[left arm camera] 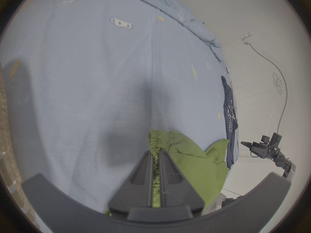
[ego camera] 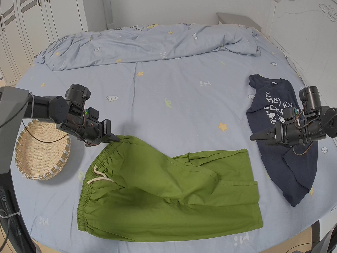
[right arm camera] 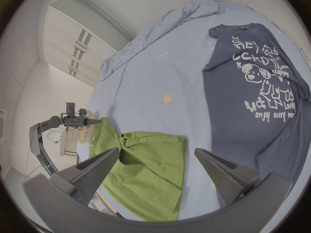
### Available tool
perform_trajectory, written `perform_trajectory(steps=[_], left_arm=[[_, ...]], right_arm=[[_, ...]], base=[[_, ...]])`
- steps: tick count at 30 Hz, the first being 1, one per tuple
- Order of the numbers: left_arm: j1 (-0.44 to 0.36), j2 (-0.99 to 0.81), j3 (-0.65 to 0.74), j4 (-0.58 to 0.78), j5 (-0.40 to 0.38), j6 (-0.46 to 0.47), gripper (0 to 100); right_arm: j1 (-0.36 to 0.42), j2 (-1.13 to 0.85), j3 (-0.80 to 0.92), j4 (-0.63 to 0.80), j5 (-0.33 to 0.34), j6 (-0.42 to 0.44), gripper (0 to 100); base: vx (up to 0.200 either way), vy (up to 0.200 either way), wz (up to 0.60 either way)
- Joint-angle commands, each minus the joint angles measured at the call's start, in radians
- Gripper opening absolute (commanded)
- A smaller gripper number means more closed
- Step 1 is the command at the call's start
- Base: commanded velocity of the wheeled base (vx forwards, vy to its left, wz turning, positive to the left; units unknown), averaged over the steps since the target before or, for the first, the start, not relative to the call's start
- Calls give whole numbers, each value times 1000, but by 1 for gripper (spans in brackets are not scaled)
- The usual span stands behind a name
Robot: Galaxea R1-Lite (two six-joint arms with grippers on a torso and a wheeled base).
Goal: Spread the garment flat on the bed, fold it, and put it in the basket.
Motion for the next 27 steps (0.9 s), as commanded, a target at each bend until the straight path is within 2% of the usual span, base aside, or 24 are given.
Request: perform_trajectory(steps=[1, 13, 19, 21, 22, 23, 24, 27], left_arm=[[16, -78, 21, 0, 2, 3, 0], [94, -100, 21, 0, 6, 9, 0], [87, -108, 50, 5, 6, 18, 0], [74, -109, 82, 5, 6, 60, 0], [62, -111, 111, 5, 6, 110, 0], [62, -111, 111, 5, 6, 110, 0], [57, -121, 154, 6, 6, 185, 0], [57, -131, 174, 6, 6, 224, 0]], right_arm=[[-16, 20, 16, 0, 2, -1, 100], [4, 51, 40, -20, 3, -9, 100], [21, 65, 45, -22, 5, -9, 100], [26, 70, 56, -23, 5, -9, 100], [33, 73, 62, -23, 5, -9, 100], [33, 73, 62, -23, 5, -9, 100], [50, 76, 73, -25, 5, -9, 100], [55, 76, 80, -25, 6, -9, 100]], base=[[0, 0, 0], [0, 0, 0], [0, 0, 0], [0, 0, 0], [0, 0, 0], [0, 0, 0], [0, 0, 0], [0, 0, 0]])
